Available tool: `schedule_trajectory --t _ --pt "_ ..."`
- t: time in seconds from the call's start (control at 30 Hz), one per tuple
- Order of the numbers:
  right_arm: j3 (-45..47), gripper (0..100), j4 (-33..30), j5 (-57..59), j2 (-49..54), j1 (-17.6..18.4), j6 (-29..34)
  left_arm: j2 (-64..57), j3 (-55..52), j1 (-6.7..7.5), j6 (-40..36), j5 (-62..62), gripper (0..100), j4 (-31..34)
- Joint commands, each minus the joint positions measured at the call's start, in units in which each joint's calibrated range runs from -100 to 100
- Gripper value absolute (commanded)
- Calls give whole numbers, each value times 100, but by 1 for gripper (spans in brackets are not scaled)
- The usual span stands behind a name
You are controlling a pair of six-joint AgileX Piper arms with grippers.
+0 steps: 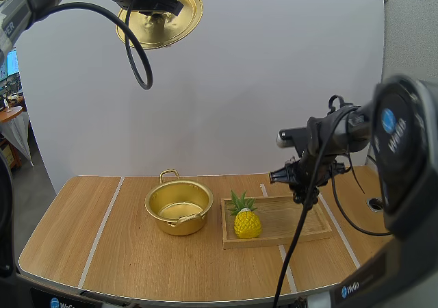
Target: Open the pot, put the grape inside, and close it
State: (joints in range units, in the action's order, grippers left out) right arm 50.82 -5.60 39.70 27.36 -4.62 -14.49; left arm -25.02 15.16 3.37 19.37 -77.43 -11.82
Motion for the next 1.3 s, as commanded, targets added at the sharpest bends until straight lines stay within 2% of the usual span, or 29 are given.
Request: schedule_trajectory --t 0.0,0.13,0.4,0.7,0.87,1.27 --pt "-40 0 9 250 434 107 -149 -42 32 21 -40 211 0 14" --pt "-392 0 63 937 819 389 -146 -42 32 21 -40 211 0 14" --pt "-1292 0 687 2240 1063 1069 -146 -42 32 21 -40 211 0 14" --pt "-1385 0 738 2054 933 1854 -146 -42 32 21 -40 211 0 14" --pt "-1432 0 692 1801 585 2161 -155 -42 32 21 -40 211 0 14" --pt "-2318 0 697 1640 -632 2552 -270 -42 32 21 -40 211 0 14"
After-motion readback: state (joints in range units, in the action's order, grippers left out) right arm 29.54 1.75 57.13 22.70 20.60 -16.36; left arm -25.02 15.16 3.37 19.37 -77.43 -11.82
